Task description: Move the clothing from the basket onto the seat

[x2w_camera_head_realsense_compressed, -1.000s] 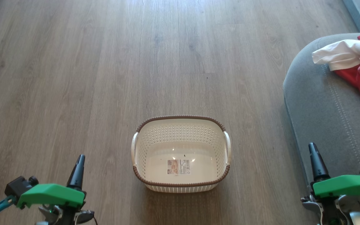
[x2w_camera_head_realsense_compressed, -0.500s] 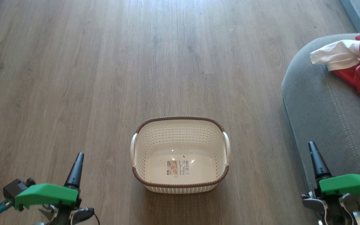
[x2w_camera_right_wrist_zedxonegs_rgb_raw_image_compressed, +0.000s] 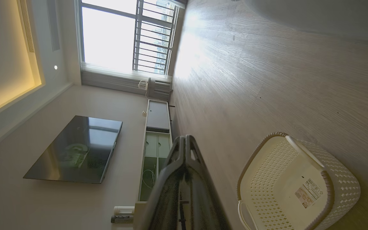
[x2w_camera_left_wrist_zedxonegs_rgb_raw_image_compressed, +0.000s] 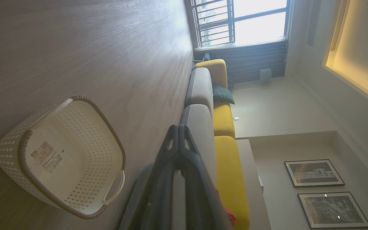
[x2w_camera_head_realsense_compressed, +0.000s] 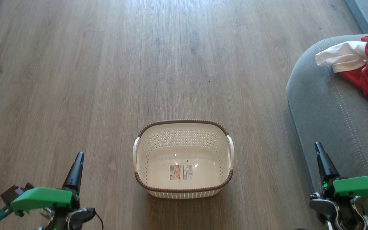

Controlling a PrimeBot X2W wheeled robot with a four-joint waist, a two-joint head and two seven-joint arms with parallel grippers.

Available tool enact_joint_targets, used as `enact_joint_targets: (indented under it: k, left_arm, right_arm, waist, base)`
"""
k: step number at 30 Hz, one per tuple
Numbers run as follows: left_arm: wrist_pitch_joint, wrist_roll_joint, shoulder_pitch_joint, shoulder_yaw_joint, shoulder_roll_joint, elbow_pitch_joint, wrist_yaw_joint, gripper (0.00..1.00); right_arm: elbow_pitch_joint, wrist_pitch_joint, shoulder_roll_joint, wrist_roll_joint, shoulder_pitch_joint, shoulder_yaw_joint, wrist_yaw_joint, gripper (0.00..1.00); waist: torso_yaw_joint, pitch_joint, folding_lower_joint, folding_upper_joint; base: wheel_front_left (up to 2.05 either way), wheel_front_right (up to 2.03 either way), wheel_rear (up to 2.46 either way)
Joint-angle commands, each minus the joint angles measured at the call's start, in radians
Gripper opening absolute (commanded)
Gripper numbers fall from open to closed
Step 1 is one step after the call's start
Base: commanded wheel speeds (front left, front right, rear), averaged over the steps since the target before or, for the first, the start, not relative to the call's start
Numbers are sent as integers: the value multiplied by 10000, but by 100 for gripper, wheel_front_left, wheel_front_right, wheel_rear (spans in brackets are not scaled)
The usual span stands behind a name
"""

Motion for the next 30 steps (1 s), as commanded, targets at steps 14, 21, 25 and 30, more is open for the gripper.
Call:
enact_joint_targets:
  k: [14, 21, 25, 30]
  left_arm:
    - [465, -1472, -627, 749, -166, -480, -253, 0]
    - [517, -1643, -635, 798, -193, -495, -276, 0]
    - [517, -1643, -635, 797, -193, -495, -276, 0]
    - [516, -1644, -634, 797, -193, -495, -276, 0]
  right_arm:
    - [-305, 459, -107, 1875, -726, 122, 0, 0]
    - [-303, 510, -108, 2097, -745, 118, 0, 0]
    - [-303, 510, -108, 2097, -745, 118, 0, 0]
    - [-303, 510, -108, 2097, -745, 119, 0, 0]
  waist:
    - [-52, -46, -1, 0]
    - [-59, -52, -1, 0]
    - [-59, -52, -1, 0]
    - [-59, -52, -1, 0]
  base:
    - [0, 0, 0]
    - [0, 0, 0]
    - [0, 0, 0]
    - [0, 0, 0]
